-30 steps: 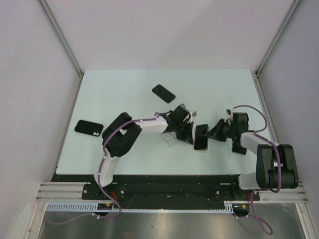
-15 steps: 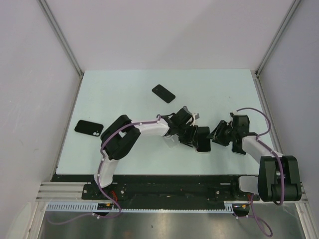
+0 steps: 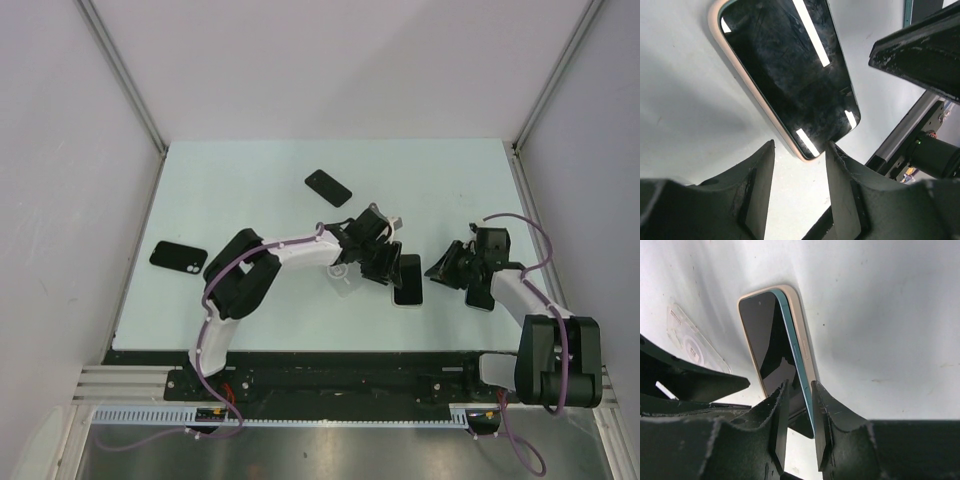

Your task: Put the phone into the phone case

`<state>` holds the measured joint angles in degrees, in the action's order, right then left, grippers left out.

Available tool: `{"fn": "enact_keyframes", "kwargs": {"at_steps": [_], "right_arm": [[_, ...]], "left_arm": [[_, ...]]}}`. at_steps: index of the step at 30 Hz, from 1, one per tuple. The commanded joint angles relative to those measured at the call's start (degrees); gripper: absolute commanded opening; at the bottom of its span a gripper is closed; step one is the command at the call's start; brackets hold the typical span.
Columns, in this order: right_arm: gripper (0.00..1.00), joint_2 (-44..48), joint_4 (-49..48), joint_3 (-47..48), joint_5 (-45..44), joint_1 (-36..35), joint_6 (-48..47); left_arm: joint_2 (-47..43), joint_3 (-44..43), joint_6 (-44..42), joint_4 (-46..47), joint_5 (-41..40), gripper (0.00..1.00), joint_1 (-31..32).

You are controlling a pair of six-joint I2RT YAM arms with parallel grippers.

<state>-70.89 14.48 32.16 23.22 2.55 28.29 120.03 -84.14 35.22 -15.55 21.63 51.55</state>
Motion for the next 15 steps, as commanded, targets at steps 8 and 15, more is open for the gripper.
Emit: {"fn": "enact_keyframes", "kwargs": {"at_steps": [8, 15], "right_arm": [[0.23, -3.37, -0.68, 2.29, 3.85, 0.53, -2.98], [0.09, -6.54, -3.40, 1.06, 5.08, -0.44, -2.54]], "left_arm": [[4.51, -4.19, -2.09, -0.45, 2.28, 0.51, -0.40], [5.30, -3.67, -1.74, -0.09, 2.63, 0.50, -0.40]]}}
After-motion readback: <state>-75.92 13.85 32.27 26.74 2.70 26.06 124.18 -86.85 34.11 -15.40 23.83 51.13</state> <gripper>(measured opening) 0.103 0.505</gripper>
